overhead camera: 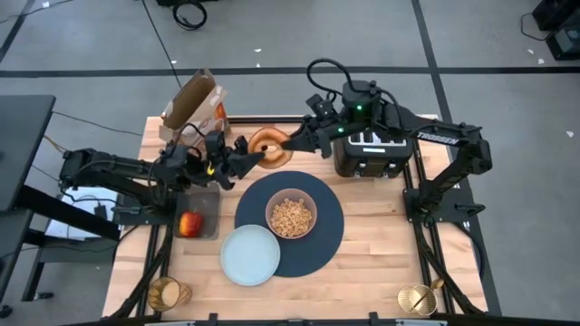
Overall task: Arrange a breakfast setting
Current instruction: Put the toasted bread on the blue plate
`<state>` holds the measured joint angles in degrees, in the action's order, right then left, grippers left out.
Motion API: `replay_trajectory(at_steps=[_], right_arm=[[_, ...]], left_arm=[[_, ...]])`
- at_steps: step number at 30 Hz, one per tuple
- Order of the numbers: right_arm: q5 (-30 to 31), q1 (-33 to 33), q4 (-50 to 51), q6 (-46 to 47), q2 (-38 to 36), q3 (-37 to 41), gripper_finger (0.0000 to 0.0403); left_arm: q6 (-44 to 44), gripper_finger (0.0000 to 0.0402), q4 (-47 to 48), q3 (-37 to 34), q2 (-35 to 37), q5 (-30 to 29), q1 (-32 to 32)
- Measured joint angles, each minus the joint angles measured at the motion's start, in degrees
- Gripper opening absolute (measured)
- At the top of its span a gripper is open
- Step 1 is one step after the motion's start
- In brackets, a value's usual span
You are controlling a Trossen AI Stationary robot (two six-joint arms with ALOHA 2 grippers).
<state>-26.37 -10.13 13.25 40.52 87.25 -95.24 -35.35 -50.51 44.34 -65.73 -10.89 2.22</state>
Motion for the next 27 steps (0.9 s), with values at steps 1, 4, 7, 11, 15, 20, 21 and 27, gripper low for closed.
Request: replay_trajectory(at_steps=[1,4,7,11,15,20,21,27], right_arm=[[0.21,0.02,-0.38,-0.20,0.08,-0.02,0.0086],[0.60,0.02,-0.36,-1.32,-0.10,-0.02,0.0087],[1.46,0.11,-0.73,-2.69,-0.25,-0.02,0.0096],[2.57,0.31,-0.60,-4.30,-0.65,-0.01,0.0132],[1.80,0.12,-1.69,-4.44,-2.64,0.00,0.0191],[1.25,-1.31,-3.25,-6.22,-7.24,-0.04,0.0256],[1.28,-1.70,-3.04,-6.85,-8.25,-0.11,0.0264],[3.98,-3.19,2.41,-10.07,-13.69,-0.09,0.0277]], left_arm=[[0.00,0.0181,0.00,0.00,0.00,0.01,-0.18],[-0.12,0.0097,0.38,0.00,-0.02,-0.08,-0.33],[-0.46,0.0045,0.37,0.00,0.00,0.01,-0.94],[-1.21,0.0045,1.56,0.02,0.25,0.23,-1.57],[0.43,0.0045,8.96,2.46,1.61,0.78,-1.56],[9.22,0.0044,39.01,15.36,2.57,0.90,-0.33],[11.50,0.0044,46.17,18.82,2.40,0.89,0.32],[16.14,0.0044,80.52,36.38,-0.83,-3.57,9.02]])
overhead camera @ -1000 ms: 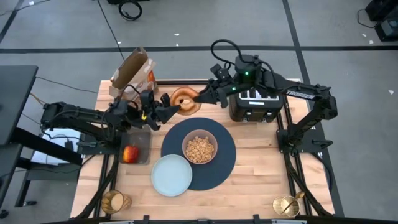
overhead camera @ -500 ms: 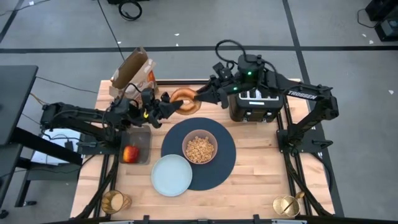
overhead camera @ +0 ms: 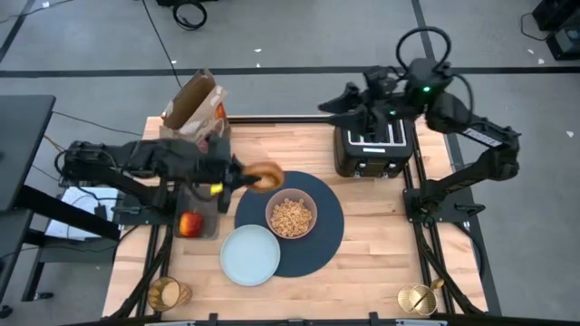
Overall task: Arrange a breakfast setting
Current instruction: Put the toasted bread on the blue plate
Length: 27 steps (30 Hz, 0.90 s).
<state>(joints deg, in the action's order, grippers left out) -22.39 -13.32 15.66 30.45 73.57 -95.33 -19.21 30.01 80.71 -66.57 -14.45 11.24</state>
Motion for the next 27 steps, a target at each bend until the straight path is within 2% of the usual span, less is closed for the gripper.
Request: replay_trajectory(at_steps=[3,7,11,15,24,27], right_arm=[[3.59,-0.38,4.82,-2.14,-1.93,0.00,0.0272],[8.91,-0.47,9.91,-4.32,-2.54,0.02,0.0270],[11.85,-0.71,11.03,-5.18,-1.91,0.02,0.0270],[12.30,-1.27,11.29,-5.17,-0.32,0.06,0.0270],[11.76,-1.84,11.45,-4.71,2.21,0.09,0.0270],[11.19,-1.84,11.66,-4.71,2.35,0.09,0.0270]], left_arm=[[-6.01,0.0044,14.72,5.69,-3.00,-1.91,6.15],[-14.79,0.0044,25.27,11.05,-10.17,-2.24,13.09],[-20.23,0.0043,32.45,12.78,-18.27,-1.93,17.24],[-26.21,0.0043,39.95,12.61,-26.02,-2.23,19.91],[-28.45,0.0042,42.25,12.56,-43.21,-3.81,22.30],[-29.84,0.0043,43.50,12.56,-46.98,-3.91,23.34]])
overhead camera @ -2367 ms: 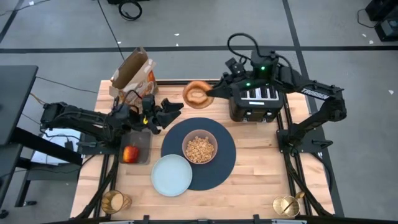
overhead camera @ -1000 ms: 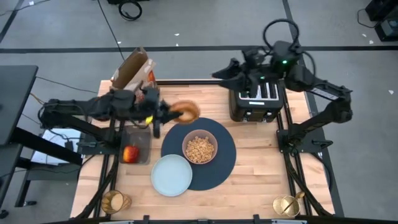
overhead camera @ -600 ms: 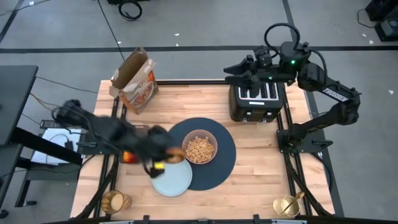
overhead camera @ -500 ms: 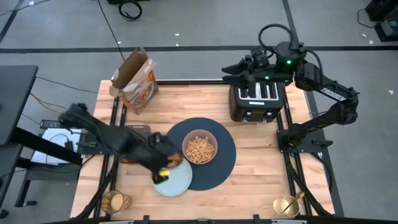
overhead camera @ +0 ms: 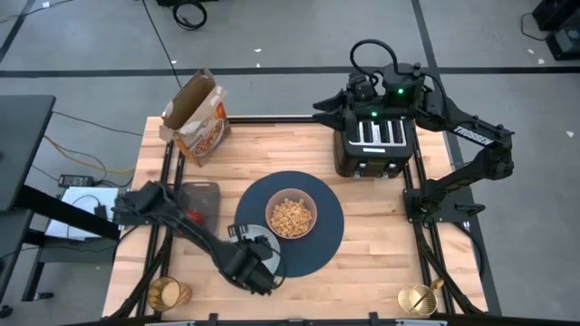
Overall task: Arrange a breakfast setting
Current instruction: Put the toasted bread on the blue plate
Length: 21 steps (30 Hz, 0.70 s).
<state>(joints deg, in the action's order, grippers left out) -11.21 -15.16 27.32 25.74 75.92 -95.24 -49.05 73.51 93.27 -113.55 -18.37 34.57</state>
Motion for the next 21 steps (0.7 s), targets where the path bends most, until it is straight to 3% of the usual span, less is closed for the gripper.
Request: replay_trajectory(at_steps=[21], right_arm=[[-1.10,0.02,1.32,1.72,0.00,0.00,0.0270]], left_arm=[[-1.15,0.0043,2.99,0.07,-5.62,-3.63,1.89]])
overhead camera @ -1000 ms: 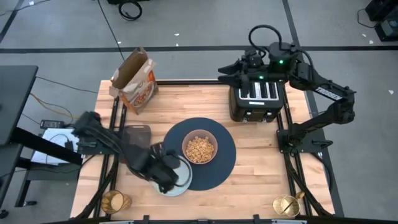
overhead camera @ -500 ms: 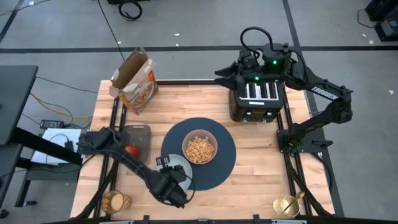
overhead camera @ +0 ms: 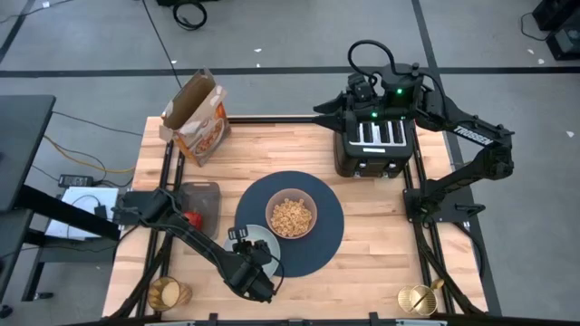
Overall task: Arrange a breakfast setting
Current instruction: Put the toasted bread on the blue plate
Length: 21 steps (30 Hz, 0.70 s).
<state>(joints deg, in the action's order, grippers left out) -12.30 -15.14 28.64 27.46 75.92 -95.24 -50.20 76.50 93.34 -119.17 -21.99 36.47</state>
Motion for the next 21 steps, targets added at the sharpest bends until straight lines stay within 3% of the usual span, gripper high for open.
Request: replay_trajectory(at_steps=[6,17,21], right_arm=[[-1.28,0.00,0.21,0.00,0.00,0.00,0.0270],[-1.28,0.00,0.22,-0.12,0.00,0.00,0.0270],[-1.28,0.00,0.20,-0.20,0.00,0.00,0.0270]], left_arm=[[-1.13,0.0055,-1.09,0.00,-0.07,0.15,0.14],[-0.69,0.0173,-7.51,0.00,-0.09,6.63,0.63],[-0.17,0.0197,-9.39,0.00,-0.09,7.35,1.25]])
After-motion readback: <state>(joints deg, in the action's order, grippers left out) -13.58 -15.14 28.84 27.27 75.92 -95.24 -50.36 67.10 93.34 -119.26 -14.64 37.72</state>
